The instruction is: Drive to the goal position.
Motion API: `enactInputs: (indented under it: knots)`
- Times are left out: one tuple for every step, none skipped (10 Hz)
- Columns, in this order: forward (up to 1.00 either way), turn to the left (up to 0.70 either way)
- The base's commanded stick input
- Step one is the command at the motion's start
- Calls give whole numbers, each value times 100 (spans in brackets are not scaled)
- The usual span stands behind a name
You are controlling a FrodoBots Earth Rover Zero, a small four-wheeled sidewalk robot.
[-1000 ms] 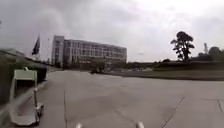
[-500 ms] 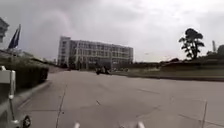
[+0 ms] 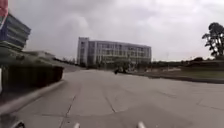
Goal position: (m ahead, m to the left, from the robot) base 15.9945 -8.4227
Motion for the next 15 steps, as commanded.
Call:
enactInputs:
  knots:
    - [85, 0]
    - [85, 0]
    - [85, 0]
    - [85, 0]
    - [85, 0]
    - [85, 0]
    - [85, 0]
    - [85, 0]
    - [85, 0]
    - [85, 0]
    - [85, 0]
    - [85, 0]
    - [85, 0]
    - [85, 0]
    - [85, 0]
